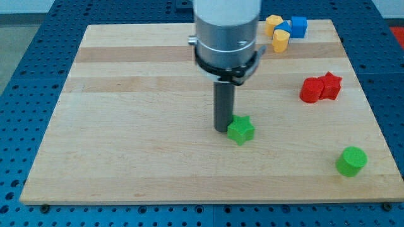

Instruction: Push the green star closer to the green circle

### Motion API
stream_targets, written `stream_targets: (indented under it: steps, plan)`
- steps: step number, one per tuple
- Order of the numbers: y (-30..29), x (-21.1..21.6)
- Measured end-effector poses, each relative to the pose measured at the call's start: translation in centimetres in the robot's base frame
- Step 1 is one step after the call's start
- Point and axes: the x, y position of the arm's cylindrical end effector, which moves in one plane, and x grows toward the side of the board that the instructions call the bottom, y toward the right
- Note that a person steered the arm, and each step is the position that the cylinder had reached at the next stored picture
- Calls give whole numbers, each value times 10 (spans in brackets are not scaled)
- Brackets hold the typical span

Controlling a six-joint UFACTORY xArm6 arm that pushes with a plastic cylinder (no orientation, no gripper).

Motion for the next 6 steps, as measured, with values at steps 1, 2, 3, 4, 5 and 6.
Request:
stream_targets:
  steps: [1,2,3,4,5,6]
  plan:
    - [40,26]
    - [61,50]
    - [74,51]
    - [102,51]
    - [106,51]
    - [66,27]
